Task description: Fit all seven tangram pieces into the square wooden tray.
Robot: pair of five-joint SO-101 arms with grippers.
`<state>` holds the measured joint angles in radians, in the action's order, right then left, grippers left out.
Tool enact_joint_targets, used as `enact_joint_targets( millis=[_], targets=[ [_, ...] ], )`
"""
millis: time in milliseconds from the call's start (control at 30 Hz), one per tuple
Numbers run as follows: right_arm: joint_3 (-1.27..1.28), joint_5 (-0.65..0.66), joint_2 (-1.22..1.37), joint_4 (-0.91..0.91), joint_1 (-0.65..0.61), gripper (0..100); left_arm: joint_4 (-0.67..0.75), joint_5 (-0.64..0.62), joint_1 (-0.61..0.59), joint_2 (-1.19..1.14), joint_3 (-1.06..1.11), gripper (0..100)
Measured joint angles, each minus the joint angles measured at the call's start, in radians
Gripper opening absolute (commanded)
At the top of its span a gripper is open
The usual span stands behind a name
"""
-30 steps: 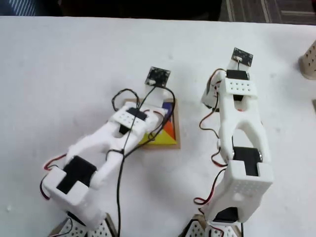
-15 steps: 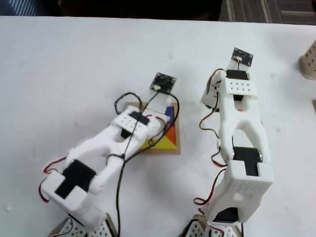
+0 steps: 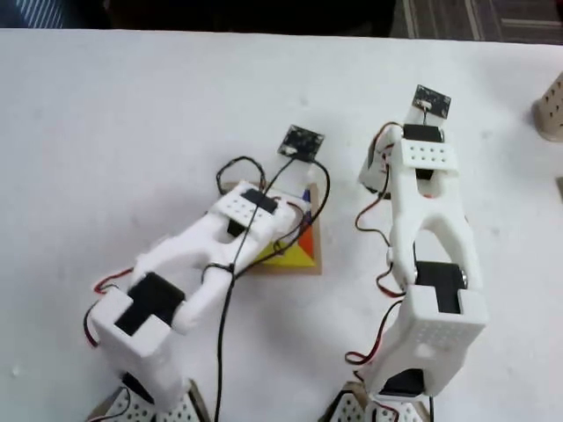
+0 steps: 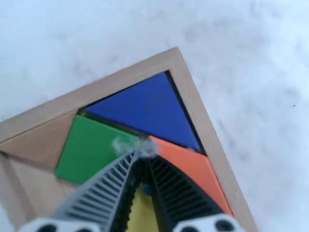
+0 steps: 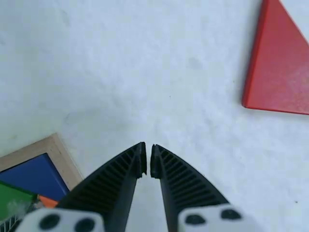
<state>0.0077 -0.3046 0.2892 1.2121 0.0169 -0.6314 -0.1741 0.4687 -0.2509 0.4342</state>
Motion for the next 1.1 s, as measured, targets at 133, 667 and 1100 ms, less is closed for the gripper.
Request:
enact_joint_targets(
  millis=[133,667,1100],
  targets=[
    [-0.011,0.000,0.000,0.000,0.000,2.5,-0.014,0.008,0.002,0.081,0.043,2],
    [-0.015,0.000,0.000,0.003,0.000,2.5,-0.055,0.015,0.021,0.219,0.186,2],
    [-0.015,0.000,0.000,0.003,0.000,2.5,-0.132,0.124,0.026,0.236,0.186,2]
  ],
)
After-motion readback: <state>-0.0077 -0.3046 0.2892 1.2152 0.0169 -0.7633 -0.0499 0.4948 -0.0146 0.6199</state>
